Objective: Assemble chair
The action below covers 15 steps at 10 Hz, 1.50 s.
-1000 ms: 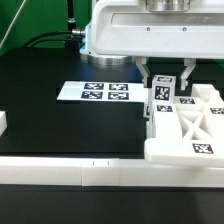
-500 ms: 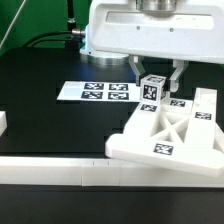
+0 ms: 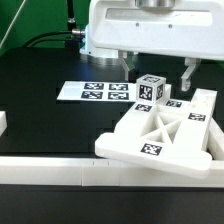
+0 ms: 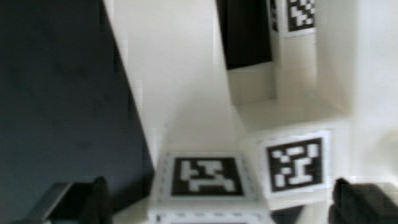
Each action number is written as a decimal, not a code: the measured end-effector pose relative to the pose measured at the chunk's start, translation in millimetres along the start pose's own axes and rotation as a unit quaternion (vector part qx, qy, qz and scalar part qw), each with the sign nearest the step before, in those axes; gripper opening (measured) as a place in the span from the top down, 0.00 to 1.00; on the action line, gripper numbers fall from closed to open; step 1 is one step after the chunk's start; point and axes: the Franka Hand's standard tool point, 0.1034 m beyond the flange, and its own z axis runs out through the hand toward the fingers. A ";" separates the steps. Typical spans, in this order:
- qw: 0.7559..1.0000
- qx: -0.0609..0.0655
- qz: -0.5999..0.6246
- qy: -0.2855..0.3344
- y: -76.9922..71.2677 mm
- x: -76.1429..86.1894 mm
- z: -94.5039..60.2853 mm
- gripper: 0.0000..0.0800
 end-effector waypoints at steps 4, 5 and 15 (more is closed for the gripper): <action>0.998 0.001 -0.061 -0.005 5.3 -10.7 -4.1 0.19; 0.998 0.001 -0.061 -0.005 5.3 -10.7 -4.0 0.19; 0.995 0.022 -0.099 0.009 16.2 -94.7 2.5 0.19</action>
Offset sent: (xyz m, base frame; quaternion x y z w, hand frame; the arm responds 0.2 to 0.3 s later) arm 0.0000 0.0000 0.0000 0.0000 0.0000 0.0000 1.0000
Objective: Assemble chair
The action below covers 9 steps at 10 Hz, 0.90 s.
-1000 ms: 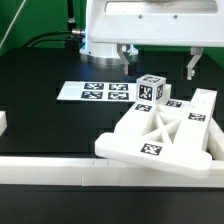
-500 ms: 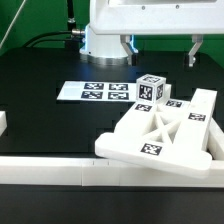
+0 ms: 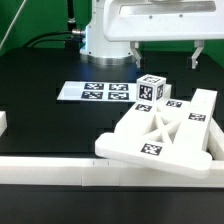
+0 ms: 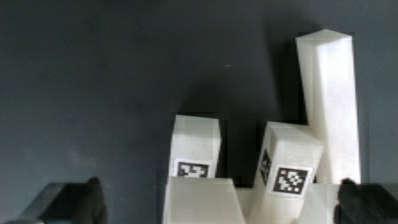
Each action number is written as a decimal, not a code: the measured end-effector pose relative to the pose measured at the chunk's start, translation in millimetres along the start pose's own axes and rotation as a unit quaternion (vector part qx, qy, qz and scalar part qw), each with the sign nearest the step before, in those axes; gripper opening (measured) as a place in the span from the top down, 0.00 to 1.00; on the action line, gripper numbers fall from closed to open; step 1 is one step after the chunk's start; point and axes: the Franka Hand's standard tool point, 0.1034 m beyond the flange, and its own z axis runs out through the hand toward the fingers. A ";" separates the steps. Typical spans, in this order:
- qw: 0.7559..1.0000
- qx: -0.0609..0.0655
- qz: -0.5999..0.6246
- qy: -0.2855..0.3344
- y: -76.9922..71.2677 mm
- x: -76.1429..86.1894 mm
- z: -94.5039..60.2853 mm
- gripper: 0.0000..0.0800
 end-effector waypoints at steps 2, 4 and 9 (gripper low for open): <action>1.000 0.003 0.005 0.018 -4.1 -12.8 9.5 0.19; 1.000 -0.001 0.015 0.006 4.5 -42.9 31.0 0.19; 1.000 -0.003 0.019 0.012 9.5 -44.7 44.3 0.19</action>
Offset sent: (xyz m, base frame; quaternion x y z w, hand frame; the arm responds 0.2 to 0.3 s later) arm -0.0429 0.0126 -0.0399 0.0270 -0.0028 0.0354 0.9990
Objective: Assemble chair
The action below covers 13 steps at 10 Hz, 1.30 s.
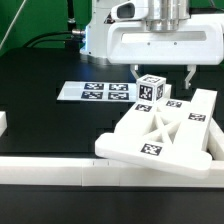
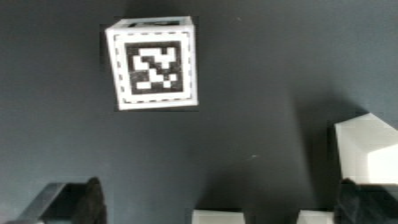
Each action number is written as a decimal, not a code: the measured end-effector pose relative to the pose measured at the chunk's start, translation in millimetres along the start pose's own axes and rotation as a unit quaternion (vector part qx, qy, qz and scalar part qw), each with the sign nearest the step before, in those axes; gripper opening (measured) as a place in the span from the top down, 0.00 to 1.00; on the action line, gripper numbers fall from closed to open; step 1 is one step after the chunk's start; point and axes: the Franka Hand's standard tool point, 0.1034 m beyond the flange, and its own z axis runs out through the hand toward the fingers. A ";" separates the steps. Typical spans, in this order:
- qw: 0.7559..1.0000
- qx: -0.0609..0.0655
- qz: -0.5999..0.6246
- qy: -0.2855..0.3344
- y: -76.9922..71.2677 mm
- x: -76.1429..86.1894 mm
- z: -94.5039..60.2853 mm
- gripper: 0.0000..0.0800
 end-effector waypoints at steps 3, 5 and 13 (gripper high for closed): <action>1.000 -0.009 -0.008 0.009 6.9 -14.7 20.2 0.19; 1.000 -0.016 -0.021 0.009 7.6 -23.4 35.0 0.19; 0.999 -0.023 -0.025 0.003 14.9 -28.3 44.9 0.49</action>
Offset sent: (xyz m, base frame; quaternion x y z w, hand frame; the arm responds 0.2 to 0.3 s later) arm -0.0236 0.0093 -0.0406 -0.0361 0.0280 -0.0160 0.9988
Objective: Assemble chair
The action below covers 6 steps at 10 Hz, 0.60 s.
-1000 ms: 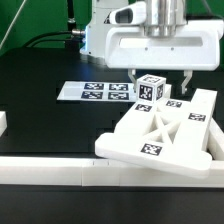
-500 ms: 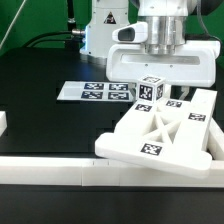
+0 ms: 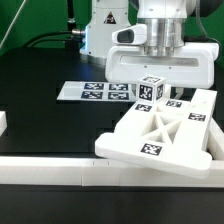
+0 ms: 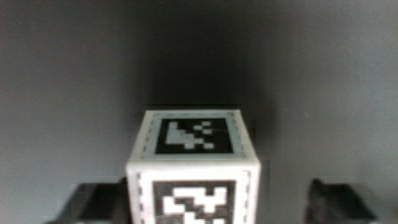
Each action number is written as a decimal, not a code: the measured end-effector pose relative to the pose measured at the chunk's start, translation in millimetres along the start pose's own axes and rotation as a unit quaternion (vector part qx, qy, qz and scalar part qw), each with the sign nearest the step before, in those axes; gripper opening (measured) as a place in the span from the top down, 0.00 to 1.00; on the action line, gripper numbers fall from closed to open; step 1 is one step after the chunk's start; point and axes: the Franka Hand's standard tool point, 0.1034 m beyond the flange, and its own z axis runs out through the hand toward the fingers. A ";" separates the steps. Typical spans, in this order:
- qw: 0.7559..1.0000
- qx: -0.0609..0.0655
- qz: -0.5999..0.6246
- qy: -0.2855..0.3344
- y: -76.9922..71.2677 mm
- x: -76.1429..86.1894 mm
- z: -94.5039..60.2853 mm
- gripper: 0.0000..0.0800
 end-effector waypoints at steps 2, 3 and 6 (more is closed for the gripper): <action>1.000 0.000 -0.001 0.000 0.0 -0.1 0.2 0.65; 1.000 0.000 -0.002 0.000 0.8 0.3 0.1 0.65; 1.000 0.011 -0.009 -0.026 -4.6 14.7 -33.9 0.65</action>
Offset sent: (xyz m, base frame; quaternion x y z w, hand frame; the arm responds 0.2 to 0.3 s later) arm 0.0058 -0.0094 0.0085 -0.0009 0.0056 -0.0244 0.9997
